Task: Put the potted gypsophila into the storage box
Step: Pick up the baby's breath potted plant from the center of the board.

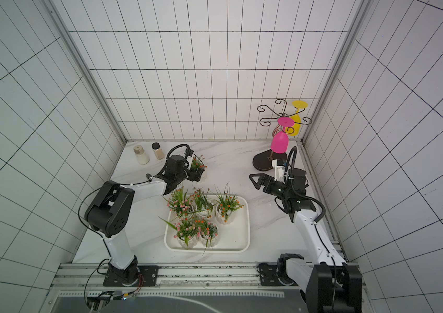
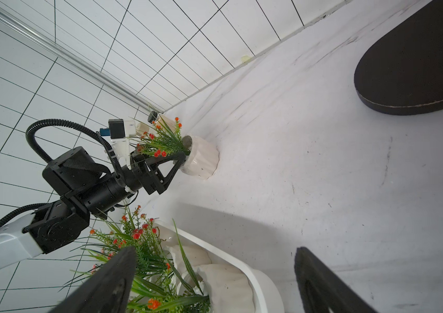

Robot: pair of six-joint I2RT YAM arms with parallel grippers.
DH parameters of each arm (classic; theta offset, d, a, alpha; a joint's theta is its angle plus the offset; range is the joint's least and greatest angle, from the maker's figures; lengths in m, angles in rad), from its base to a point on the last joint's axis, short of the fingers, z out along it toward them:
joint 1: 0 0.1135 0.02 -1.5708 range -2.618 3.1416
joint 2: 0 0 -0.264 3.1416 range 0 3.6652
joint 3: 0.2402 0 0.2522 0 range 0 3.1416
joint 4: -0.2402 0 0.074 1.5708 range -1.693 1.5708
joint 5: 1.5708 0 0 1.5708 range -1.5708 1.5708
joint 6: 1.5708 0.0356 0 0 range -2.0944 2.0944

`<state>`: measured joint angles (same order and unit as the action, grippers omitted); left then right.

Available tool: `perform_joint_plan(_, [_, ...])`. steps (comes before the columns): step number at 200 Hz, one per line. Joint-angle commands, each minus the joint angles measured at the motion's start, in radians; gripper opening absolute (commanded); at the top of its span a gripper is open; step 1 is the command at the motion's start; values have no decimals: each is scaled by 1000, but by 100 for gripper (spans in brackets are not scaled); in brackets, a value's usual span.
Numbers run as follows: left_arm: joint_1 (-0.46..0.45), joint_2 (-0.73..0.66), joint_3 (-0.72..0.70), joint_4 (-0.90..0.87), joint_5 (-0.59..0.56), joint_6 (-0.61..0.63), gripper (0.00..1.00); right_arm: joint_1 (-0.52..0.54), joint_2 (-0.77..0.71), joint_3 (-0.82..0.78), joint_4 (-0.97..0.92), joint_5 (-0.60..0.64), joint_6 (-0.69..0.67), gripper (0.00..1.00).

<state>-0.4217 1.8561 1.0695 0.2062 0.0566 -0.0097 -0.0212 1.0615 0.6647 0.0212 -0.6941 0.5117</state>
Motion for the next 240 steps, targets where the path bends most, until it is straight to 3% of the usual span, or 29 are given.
perform_joint_plan(1, [-5, 30, 36, 36, 17, 26, 97, -16, -26, -18, 28, -19, 8, 92])
perform_joint_plan(112, [-14, 112, 94, 21, -4, 41, 97, -31, -25, -33, 42, -40, 15, 93])
perform_joint_plan(240, [-19, 114, 86, 3, -11, 51, 96, -35, -26, -30, 43, -53, 23, 93])
